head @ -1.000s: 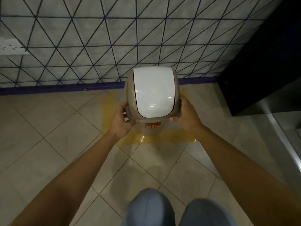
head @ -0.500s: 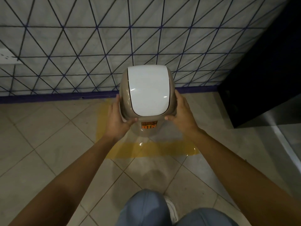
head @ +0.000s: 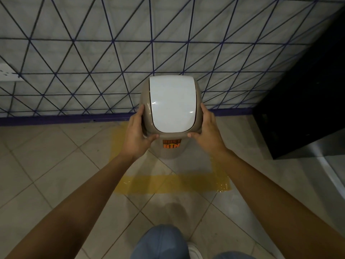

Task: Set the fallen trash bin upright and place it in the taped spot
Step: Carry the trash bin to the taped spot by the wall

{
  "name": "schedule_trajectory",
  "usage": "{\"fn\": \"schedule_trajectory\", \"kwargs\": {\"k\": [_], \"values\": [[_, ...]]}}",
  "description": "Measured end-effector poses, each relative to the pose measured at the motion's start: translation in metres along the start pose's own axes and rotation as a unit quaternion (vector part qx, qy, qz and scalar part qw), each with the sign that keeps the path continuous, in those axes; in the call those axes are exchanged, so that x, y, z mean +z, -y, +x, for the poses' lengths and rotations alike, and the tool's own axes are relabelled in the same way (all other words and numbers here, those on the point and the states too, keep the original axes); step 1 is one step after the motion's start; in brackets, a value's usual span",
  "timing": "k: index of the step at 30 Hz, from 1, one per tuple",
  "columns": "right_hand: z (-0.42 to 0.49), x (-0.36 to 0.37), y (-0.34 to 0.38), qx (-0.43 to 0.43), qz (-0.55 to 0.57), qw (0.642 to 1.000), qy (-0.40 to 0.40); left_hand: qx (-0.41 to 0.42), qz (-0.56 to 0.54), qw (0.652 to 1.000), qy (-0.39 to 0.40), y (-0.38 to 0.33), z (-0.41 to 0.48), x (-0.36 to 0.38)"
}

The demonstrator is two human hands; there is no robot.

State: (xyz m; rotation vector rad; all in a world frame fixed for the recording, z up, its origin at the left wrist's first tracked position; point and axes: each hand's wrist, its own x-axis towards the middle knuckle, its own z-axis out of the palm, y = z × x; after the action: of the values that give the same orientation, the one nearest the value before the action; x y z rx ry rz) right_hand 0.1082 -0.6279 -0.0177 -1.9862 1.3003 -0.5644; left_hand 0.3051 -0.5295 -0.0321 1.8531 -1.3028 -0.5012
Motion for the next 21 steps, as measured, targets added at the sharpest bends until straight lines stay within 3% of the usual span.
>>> {"fn": "schedule_trajectory", "kwargs": {"k": [21], "values": [[0.036,0.003,0.000,0.009,0.044,0.999,-0.011,-0.034,-0.021,0.999,-0.024,-0.004,0.036,0.005]]}}
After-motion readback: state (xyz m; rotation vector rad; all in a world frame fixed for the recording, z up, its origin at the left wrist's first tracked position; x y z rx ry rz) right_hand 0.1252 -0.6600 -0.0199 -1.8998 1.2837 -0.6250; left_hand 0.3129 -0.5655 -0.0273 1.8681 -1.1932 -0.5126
